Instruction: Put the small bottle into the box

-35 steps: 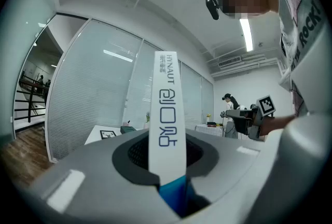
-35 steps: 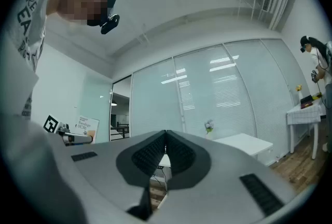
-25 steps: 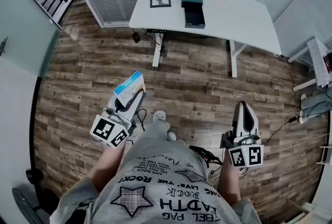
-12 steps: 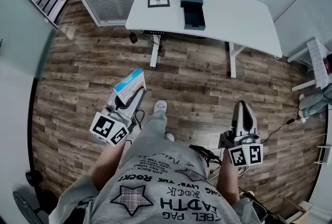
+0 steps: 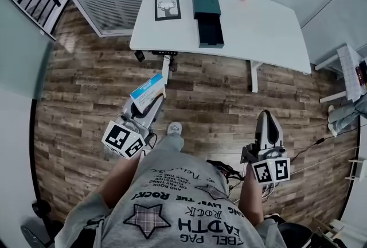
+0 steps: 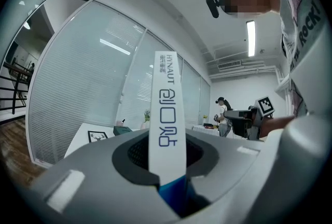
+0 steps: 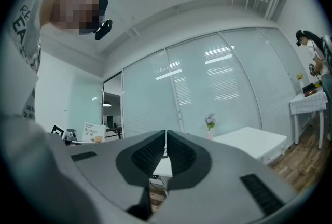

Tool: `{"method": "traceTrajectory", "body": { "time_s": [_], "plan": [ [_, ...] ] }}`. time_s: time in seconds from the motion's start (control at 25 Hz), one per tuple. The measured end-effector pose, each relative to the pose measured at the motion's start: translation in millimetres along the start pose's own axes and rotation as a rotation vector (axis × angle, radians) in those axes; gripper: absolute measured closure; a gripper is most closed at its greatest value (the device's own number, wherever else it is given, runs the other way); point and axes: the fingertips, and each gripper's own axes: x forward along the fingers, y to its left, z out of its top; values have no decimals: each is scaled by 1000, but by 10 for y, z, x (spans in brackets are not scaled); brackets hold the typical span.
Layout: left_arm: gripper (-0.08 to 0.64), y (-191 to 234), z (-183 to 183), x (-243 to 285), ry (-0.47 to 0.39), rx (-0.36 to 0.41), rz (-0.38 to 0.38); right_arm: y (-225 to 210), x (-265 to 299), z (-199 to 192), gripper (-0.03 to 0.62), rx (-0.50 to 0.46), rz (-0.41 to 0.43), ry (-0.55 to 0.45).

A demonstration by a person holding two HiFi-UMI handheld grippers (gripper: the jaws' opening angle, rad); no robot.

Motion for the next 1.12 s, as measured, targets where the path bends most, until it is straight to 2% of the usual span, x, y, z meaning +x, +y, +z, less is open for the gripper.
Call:
{"method": "traceTrajectory", "body": {
  "time_s": [0.44, 0.64, 0.92, 1.12],
  "plan": [
    [474, 759, 90, 869, 22, 8, -77, -216, 1024, -64, 575, 21, -29, -11],
    [474, 1063, 95, 1107, 32, 9, -104, -226, 1407, -117, 575, 25, -31, -15],
    [474, 1320, 50, 1219, 47, -14, -108, -247, 1590, -230, 575, 33, -53, 23],
    [474, 1344, -24, 1264, 64, -30, -102, -378, 1576, -272, 575, 42, -78, 38]
  ]
}}
